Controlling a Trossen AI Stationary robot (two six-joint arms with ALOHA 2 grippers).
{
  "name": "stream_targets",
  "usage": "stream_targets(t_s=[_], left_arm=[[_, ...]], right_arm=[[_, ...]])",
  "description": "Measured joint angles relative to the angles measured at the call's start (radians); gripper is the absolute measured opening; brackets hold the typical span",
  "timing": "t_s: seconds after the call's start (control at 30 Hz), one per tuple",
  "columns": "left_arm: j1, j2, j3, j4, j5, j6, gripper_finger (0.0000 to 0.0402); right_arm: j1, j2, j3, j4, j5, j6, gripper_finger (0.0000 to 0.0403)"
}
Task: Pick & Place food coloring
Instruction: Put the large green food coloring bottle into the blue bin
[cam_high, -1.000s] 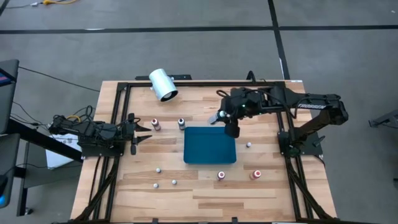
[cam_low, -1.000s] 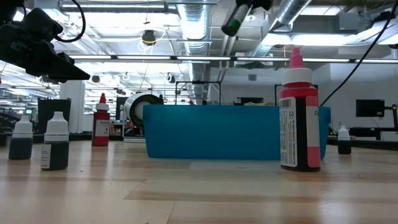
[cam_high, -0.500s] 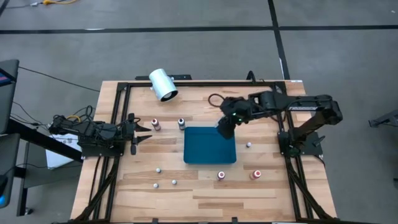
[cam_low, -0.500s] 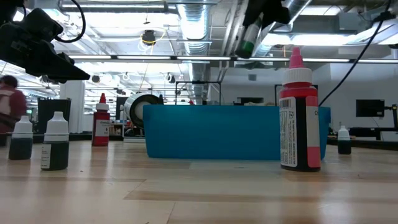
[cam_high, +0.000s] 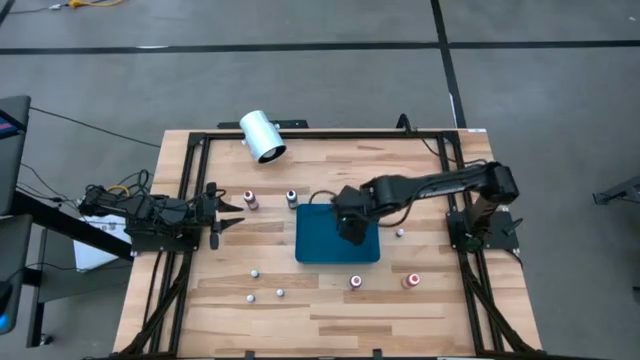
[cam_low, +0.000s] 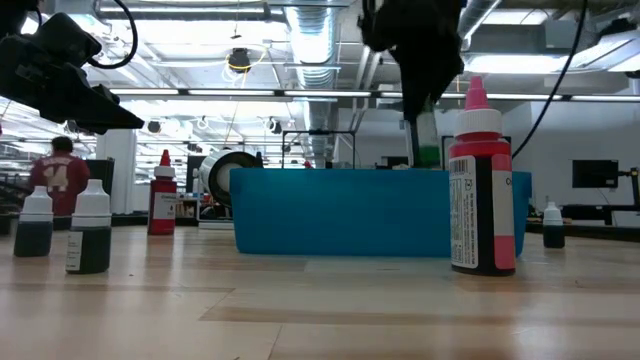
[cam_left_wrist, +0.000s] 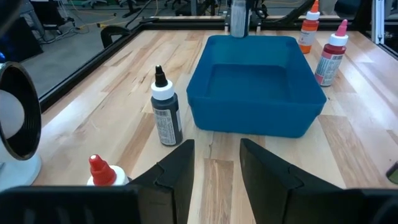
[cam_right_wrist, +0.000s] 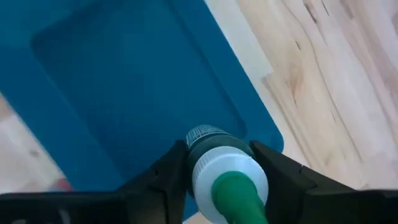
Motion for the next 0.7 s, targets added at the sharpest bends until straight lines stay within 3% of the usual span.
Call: stream_targets(t_s=[0.17,0.3,0.5,0.7], left_arm=[[0.000,0.000,0.000,0.000,0.010,-0.002,0.0122],[0.000,0.000,0.000,0.000,0.015,-0.003,0.0122],[0.000,0.000,0.000,0.000,0.016,-0.003,0.0122],[0.000,0.000,0.000,0.000,0.016,-0.003,0.0122]], right_arm=[[0.020,0.045,0.000,0.003,0.069,-0.003,0.0169],[0.026,0.058,0.000,0.018,0.112,-0.004,0.0160],[0.032,0.051,-0.022,0.081,0.101,-0.006,0.0145],[0.034,0.048,-0.114,0.155,0.029,-0.025,0.0161]])
